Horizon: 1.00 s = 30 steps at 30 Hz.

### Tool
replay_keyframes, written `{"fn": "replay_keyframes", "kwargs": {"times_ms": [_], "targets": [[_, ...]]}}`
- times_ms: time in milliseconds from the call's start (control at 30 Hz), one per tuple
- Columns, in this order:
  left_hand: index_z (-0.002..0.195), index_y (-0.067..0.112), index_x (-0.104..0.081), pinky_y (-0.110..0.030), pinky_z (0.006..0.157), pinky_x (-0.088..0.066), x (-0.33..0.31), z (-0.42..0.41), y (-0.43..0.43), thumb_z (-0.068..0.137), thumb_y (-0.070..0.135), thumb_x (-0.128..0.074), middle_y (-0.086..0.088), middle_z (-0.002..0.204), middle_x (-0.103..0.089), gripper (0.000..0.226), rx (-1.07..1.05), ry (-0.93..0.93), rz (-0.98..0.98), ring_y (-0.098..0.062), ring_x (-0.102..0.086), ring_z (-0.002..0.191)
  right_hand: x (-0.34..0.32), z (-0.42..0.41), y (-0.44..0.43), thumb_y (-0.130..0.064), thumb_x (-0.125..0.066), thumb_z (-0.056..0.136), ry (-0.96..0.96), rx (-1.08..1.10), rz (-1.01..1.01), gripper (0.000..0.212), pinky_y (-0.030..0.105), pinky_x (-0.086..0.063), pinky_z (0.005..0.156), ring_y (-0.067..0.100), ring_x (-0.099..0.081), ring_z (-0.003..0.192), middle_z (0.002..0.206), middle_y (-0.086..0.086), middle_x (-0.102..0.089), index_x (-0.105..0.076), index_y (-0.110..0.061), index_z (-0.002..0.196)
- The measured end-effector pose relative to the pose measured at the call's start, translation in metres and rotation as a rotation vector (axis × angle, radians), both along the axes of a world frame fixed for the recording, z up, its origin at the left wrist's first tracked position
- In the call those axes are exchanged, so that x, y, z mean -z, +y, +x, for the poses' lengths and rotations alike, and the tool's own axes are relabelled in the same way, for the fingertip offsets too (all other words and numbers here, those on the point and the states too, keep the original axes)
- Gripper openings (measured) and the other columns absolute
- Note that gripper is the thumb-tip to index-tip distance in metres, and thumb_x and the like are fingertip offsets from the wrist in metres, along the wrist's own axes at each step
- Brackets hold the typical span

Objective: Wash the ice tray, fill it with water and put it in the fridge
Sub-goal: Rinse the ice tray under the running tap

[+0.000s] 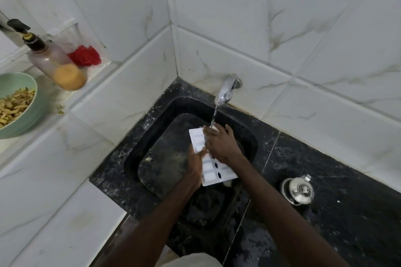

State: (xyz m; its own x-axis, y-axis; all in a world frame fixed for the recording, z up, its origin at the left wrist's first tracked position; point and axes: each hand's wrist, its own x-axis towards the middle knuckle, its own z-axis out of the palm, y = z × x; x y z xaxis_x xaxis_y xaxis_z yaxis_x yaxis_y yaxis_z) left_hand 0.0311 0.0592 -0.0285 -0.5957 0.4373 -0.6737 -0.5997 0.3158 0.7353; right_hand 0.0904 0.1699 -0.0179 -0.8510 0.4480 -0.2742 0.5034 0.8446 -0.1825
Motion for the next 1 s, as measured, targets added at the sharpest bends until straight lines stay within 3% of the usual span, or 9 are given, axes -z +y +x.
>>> {"fn": "replay_keyframes", "kwargs": {"times_ms": [167,233,333,400,500,667,900,1000], "targets": [[0.142,0.008,-0.052,-0.073,0.09,-0.053,-0.01,0.006,0.012,0.105,0.009,-0.056,-0.028,0.123,-0.066,0.037,-0.062,-0.067,0.07,-0.052,-0.066,0.111,-0.001,-0.003,0.001,-0.041,-0.022,0.11,0.034,0.116,-0.097,0.059,0.057,0.004,0.129,0.022,-0.003,0.162,0.171,-0.004,-0.028,-0.021,-0.02,0.166],[0.143,0.01,-0.052,-0.074,0.088,-0.053,-0.012,0.001,0.014,0.107,0.011,-0.052,-0.024,0.12,-0.067,0.035,-0.092,-0.089,0.067,-0.051,-0.067,0.111,0.0,0.0,-0.002,-0.042,-0.022,0.111,0.063,0.11,-0.143,0.056,0.056,0.006,0.129,0.021,-0.004,0.162,0.169,-0.007,-0.031,-0.032,-0.023,0.163],[0.152,0.008,-0.043,-0.07,0.1,-0.05,-0.008,-0.01,0.012,0.106,0.006,-0.052,-0.025,0.139,-0.06,0.047,-0.099,-0.023,0.054,-0.049,-0.061,0.124,0.001,0.006,-0.005,-0.048,-0.021,0.112,0.1,0.079,-0.163,0.056,0.056,0.008,0.129,0.019,-0.008,0.161,0.166,-0.012,-0.038,-0.047,-0.026,0.156],[0.151,0.008,-0.044,-0.068,0.101,-0.05,-0.007,-0.009,0.013,0.106,0.009,-0.056,-0.026,0.14,-0.06,0.047,-0.06,0.002,0.05,-0.047,-0.062,0.124,0.002,0.004,-0.004,-0.047,-0.019,0.112,0.081,0.078,-0.128,0.058,0.058,0.007,0.128,0.02,-0.005,0.162,0.168,-0.01,-0.032,-0.041,-0.024,0.159],[0.144,0.012,-0.051,-0.072,0.09,-0.054,-0.011,-0.002,0.014,0.106,0.015,-0.055,-0.024,0.129,-0.067,0.038,-0.024,-0.017,0.049,-0.047,-0.069,0.112,0.002,-0.002,-0.005,-0.047,-0.018,0.112,0.061,0.135,-0.133,0.059,0.06,0.005,0.128,0.022,0.003,0.162,0.173,-0.008,-0.02,-0.028,-0.021,0.164],[0.152,0.002,-0.042,-0.065,0.106,-0.048,-0.002,-0.03,0.014,0.109,0.007,-0.048,-0.031,0.142,-0.057,0.044,-0.151,-0.023,0.074,-0.051,-0.058,0.127,0.008,0.011,-0.025,-0.047,-0.024,0.11,0.127,0.056,-0.084,0.053,0.061,0.001,0.128,0.022,-0.018,0.159,0.164,-0.011,-0.041,-0.051,-0.028,0.152],[0.15,0.001,-0.045,-0.056,0.105,-0.048,-0.008,-0.023,0.019,0.109,0.008,-0.046,-0.026,0.144,-0.058,0.041,-0.224,-0.082,0.059,-0.048,-0.058,0.129,0.011,0.023,-0.037,-0.048,-0.023,0.111,0.134,0.093,-0.027,0.054,0.058,-0.001,0.129,0.021,-0.015,0.16,0.166,-0.012,-0.037,-0.047,-0.027,0.154],[0.149,-0.001,-0.044,-0.059,0.103,-0.048,-0.008,-0.036,0.022,0.11,0.009,-0.047,-0.027,0.144,-0.058,0.041,-0.257,-0.08,0.037,-0.049,-0.058,0.129,0.014,0.039,-0.049,-0.05,-0.021,0.11,0.209,0.135,-0.054,0.059,0.054,-0.002,0.13,0.017,-0.014,0.16,0.165,-0.014,-0.038,-0.047,-0.025,0.155]]}}
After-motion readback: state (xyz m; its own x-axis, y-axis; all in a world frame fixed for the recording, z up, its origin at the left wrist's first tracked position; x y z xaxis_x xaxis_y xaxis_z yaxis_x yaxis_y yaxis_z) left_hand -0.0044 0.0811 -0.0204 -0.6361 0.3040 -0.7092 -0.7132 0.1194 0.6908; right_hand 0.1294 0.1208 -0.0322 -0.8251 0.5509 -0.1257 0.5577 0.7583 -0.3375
